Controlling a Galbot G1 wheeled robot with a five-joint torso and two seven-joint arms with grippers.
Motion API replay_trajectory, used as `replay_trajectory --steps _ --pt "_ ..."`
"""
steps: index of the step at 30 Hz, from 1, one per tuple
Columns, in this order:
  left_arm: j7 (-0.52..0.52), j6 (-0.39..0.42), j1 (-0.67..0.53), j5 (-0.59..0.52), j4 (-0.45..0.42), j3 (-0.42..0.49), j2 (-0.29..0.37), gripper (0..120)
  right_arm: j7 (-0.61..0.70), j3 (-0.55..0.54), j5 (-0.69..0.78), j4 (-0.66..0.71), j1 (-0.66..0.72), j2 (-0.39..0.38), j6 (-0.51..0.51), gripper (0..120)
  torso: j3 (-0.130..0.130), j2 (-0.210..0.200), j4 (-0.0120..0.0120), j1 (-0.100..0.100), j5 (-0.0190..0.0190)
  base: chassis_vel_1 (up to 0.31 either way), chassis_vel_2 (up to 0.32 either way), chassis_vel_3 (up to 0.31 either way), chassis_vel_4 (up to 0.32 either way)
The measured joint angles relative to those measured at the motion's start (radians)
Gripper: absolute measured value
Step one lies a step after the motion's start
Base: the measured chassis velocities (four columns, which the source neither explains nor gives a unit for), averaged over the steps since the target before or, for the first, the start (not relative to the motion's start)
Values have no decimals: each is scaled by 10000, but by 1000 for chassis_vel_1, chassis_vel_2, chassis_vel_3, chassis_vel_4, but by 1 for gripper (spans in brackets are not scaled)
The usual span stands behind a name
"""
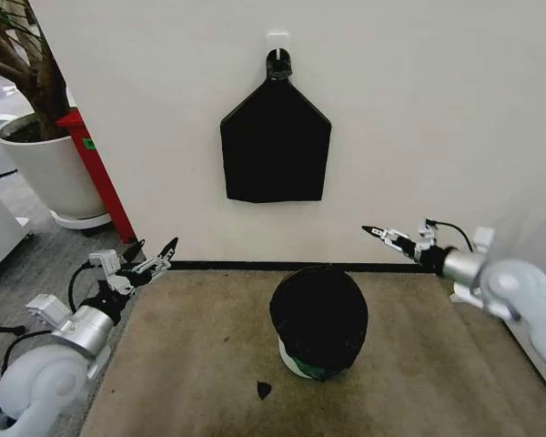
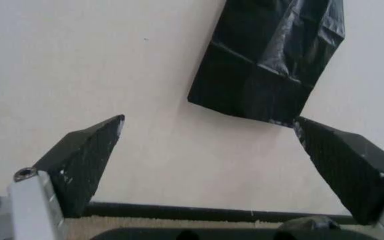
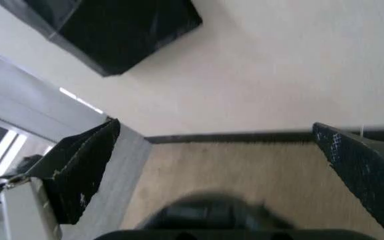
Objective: Place the garbage bag over the trash bin.
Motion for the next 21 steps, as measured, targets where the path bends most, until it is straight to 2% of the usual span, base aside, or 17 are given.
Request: replay_trajectory --steps 3,7,8,9,10,11,13,15,16,18,21 --pt "-9 0 254 0 -163 -56 -116 100 389 -316 -728 176 429 292 20 100 -1 0 4 0 -5 0 0 0 0" --pt "-37 8 234 -1 15 -52 -137 100 2765 -268 -1489 1546 -65 620 -184 100 -2 0 1 0 -3 0 0 0 0" --pt "-66 68 -43 1 267 68 -39 100 3743 101 -2608 2857 -1004 669 63 100 -3 0 1 0 -4 0 0 0 0" --pt "-69 82 -160 -1 336 121 21 100 3673 287 -3318 3306 -1481 621 371 100 -4 0 -1 0 -13 0 0 0 0" --pt "-69 82 -160 -1 336 121 21 100 3673 287 -3318 3306 -1481 621 371 100 -4 0 -1 0 -13 0 0 0 0" --pt "-70 103 -272 -1 383 186 113 100 3465 560 -4233 3792 -2182 559 816 100 -3 0 -5 0 -18 0 0 0 0" --pt "-60 122 -344 44 354 239 255 100 3332 1177 -5236 4447 -3380 596 1603 100 -3 1 -13 0 0 0 0 0 0" --pt "59 82 -284 393 294 250 321 100 3226 1982 -5841 5004 -4668 824 2477 100 -4 1 -12 0 -2 0 0 0 0" --pt "59 82 -284 393 294 250 321 100 3226 1982 -5841 5004 -4668 824 2477 100 -4 1 -12 0 -2 0 0 0 0" --pt "519 -173 55 1190 256 145 292 100 2578 3275 -6907 5605 -6864 1577 3682 100 -4 2 -3 -1 -3 0 0 0 0" --pt "814 -345 255 1452 245 71 263 100 1426 4582 -7341 5750 -8838 2439 4492 100 -5 3 2 -2 -2 0 0 0 0"
